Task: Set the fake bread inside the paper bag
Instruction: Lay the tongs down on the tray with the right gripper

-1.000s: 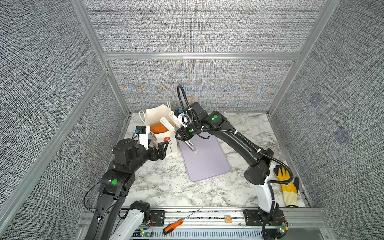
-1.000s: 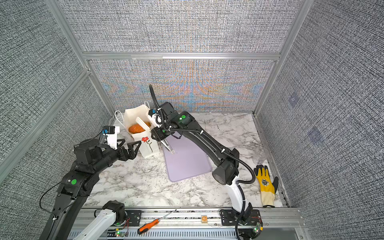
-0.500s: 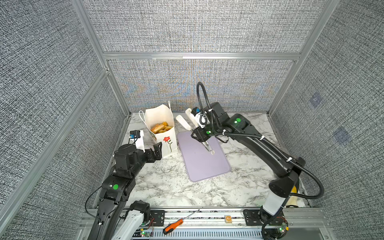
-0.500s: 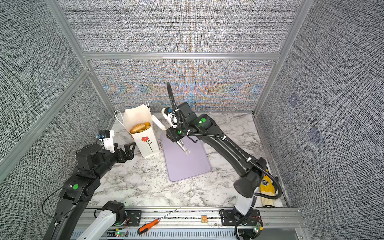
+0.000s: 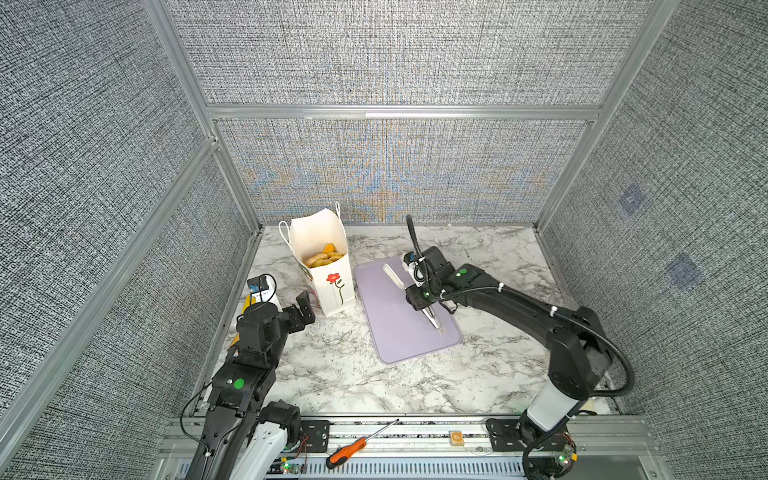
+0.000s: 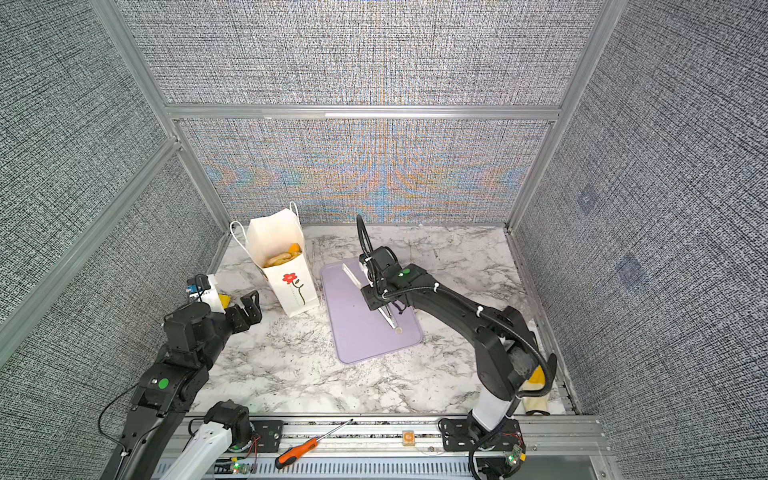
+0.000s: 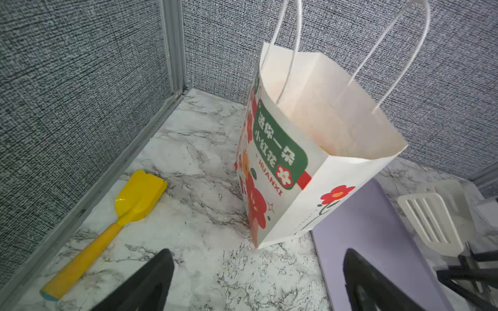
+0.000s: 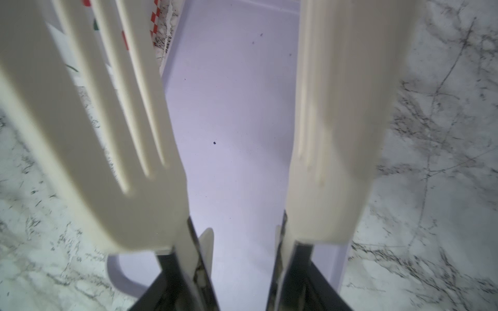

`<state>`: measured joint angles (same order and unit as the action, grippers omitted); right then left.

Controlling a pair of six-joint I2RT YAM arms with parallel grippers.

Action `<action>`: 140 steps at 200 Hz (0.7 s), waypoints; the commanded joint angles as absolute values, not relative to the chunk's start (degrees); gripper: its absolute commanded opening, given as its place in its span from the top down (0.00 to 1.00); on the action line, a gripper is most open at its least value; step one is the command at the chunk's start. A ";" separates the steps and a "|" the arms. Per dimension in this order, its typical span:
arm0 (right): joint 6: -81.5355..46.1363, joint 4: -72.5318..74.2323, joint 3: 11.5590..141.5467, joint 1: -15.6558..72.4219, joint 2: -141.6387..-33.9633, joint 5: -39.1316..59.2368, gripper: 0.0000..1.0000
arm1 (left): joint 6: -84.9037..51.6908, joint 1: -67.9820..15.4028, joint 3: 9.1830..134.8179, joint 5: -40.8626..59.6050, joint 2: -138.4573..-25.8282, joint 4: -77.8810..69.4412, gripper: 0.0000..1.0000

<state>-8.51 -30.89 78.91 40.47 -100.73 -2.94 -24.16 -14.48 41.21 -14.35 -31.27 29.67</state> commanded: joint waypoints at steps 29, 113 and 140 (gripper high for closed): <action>-11.93 -22.90 80.42 40.30 -108.82 -6.46 0.47 | -27.63 -14.50 34.87 -21.59 -28.44 27.07 0.01; -13.53 -23.24 82.80 39.11 -117.55 -5.10 0.35 | -30.41 -14.50 28.66 -22.50 -28.72 24.01 0.01; -13.22 -24.47 82.88 38.94 -117.20 -4.31 0.20 | -30.97 -14.50 28.17 -23.29 -29.35 23.90 0.01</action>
